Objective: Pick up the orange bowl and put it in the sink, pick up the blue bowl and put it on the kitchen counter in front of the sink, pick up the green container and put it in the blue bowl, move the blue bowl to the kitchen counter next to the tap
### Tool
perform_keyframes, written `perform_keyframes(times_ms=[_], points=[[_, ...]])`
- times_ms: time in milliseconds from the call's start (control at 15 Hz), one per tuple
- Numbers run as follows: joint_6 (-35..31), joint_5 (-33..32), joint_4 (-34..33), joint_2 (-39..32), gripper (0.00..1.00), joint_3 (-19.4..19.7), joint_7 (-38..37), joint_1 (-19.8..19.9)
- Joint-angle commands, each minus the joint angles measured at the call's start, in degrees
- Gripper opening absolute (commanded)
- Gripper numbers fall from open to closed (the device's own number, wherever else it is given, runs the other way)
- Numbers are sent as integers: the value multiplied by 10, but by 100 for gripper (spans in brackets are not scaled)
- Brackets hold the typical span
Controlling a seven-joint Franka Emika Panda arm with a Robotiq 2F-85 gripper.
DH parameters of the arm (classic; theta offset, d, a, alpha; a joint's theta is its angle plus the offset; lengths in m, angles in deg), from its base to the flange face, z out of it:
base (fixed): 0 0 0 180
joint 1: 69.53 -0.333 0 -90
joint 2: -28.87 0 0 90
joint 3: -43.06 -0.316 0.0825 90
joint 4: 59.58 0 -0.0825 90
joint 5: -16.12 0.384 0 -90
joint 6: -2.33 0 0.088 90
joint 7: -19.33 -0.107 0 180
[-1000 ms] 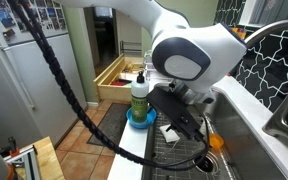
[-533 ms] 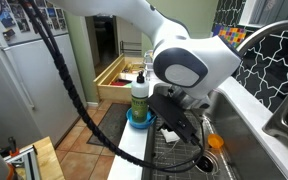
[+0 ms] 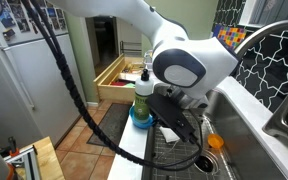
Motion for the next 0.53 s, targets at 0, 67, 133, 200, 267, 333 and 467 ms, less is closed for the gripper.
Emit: perform_keyframes(times_ms=[0, 67, 133, 200, 267, 333, 467], points=[[5, 6, 5, 2, 1, -8, 11, 12], [6, 6, 5, 3, 1, -8, 12, 12], [4, 2, 6, 6, 1, -9, 11, 12], [9, -2, 5, 11, 1, -8, 7, 12], [12, -12, 3, 17, 1, -6, 2, 11], [18, -23, -2, 21, 1, -4, 0, 12], [21, -41, -14, 32, 1, 2, -2, 17]])
